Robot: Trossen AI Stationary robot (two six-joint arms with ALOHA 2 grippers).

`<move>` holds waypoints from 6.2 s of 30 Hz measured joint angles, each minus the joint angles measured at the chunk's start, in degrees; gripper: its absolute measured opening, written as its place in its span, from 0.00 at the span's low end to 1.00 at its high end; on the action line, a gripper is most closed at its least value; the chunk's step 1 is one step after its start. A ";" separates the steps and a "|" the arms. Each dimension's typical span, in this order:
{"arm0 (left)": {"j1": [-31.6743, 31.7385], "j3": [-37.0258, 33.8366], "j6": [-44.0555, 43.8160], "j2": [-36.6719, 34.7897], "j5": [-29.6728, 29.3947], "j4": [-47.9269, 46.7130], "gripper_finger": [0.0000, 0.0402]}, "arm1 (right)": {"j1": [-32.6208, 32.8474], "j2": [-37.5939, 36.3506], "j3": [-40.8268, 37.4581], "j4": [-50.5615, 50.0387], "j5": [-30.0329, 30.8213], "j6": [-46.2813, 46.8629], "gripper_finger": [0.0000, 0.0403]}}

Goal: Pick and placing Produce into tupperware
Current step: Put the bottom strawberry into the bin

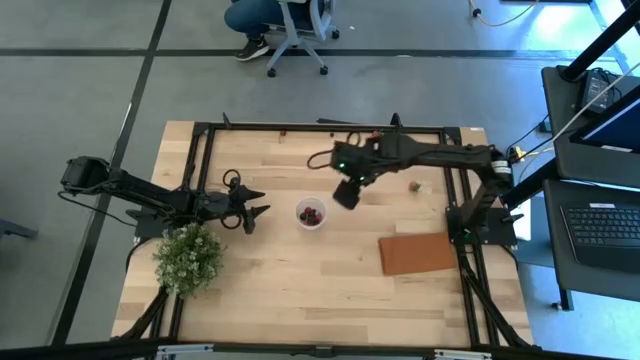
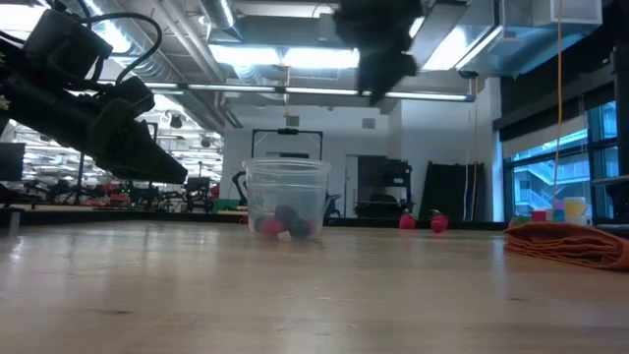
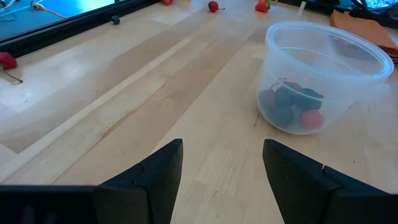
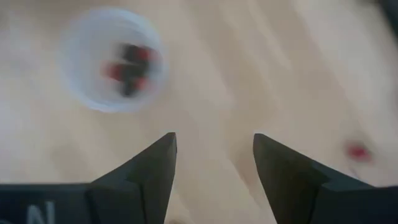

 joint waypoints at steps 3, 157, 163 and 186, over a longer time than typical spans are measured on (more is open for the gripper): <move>0.00 0.00 -0.01 0.01 0.00 0.00 0.53 | -1.42 -2.76 -4.07 -2.92 4.12 3.79 0.54; 0.00 0.00 -2.85 0.00 0.40 -1.31 0.53 | -20.41 -14.41 -58.08 23.28 16.33 -5.67 0.50; 0.00 0.00 -2.85 0.01 0.42 -1.29 0.53 | -20.34 -11.95 -57.91 23.57 16.46 -5.41 0.46; 0.00 0.00 -2.85 0.02 0.39 -1.31 0.53 | -20.43 -11.60 -58.25 23.05 15.12 -1.97 0.05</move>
